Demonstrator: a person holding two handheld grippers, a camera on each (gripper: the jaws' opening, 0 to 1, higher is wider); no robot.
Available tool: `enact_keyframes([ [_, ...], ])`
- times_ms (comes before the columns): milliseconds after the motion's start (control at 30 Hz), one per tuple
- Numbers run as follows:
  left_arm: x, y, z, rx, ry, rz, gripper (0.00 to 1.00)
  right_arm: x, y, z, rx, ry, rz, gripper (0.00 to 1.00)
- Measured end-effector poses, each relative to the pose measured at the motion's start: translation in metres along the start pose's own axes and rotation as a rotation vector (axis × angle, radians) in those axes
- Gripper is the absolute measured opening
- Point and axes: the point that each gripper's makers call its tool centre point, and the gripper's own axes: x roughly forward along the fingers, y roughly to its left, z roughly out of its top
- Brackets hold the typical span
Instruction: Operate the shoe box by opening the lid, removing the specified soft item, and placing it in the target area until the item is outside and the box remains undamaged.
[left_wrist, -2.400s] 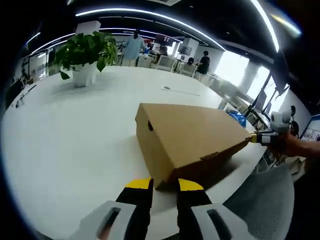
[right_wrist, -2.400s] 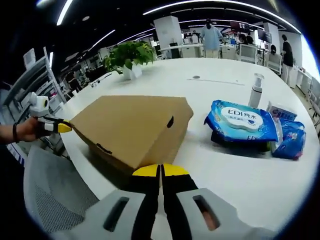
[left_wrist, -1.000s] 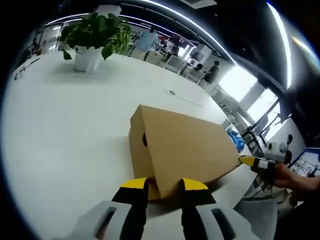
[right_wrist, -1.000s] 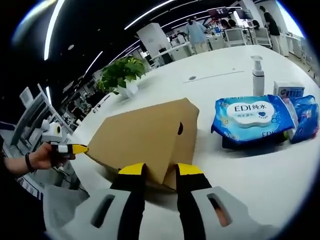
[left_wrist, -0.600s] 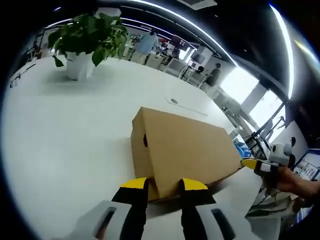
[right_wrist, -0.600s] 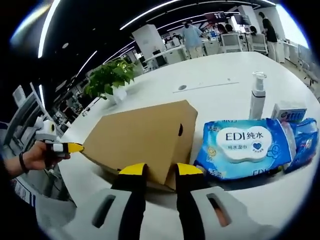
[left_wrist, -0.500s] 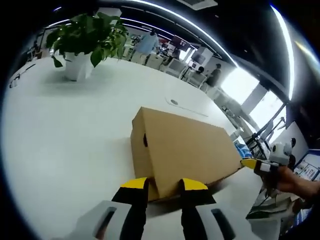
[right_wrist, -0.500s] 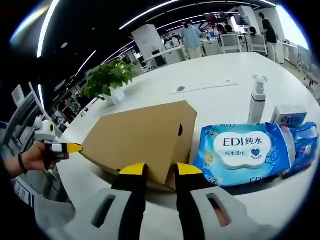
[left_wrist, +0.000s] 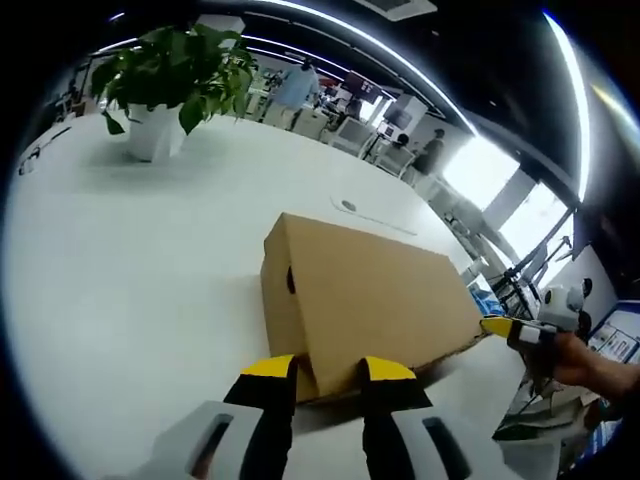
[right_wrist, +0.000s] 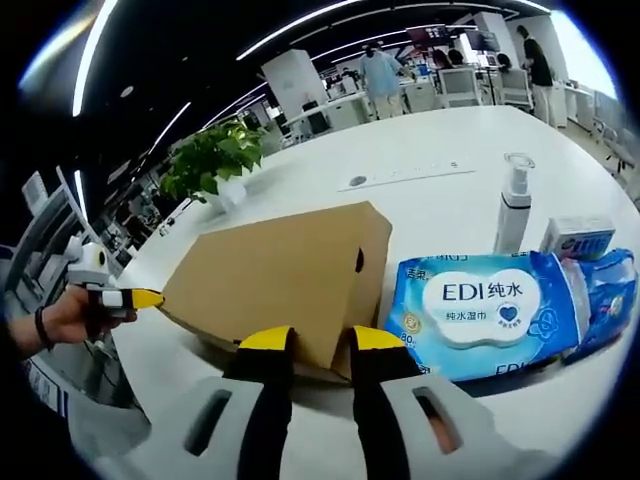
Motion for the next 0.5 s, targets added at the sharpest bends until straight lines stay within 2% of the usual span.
enact_keyframes([
  [233,0.0,0.0,0.0,-0.002,0.003,0.0,0.25,0.0,0.0,0.0,0.003,0.0,-0.001,0.2],
  [333,0.001,0.001,0.001,0.003,0.004,-0.006,0.25,0.0,0.0,0.001,-0.021,0.001,-0.004,0.2],
  [400,0.001,0.001,0.005,0.022,-0.019,-0.011,0.23,0.0,-0.003,0.003,0.007,-0.016,-0.002,0.2],
  [433,-0.002,0.002,0.008,0.028,-0.038,-0.005,0.23,0.0,-0.006,0.005,0.046,-0.03,-0.018,0.22],
  [500,-0.01,0.001,0.015,0.042,-0.076,-0.005,0.28,-0.005,-0.007,0.007,0.051,-0.053,0.003,0.29],
])
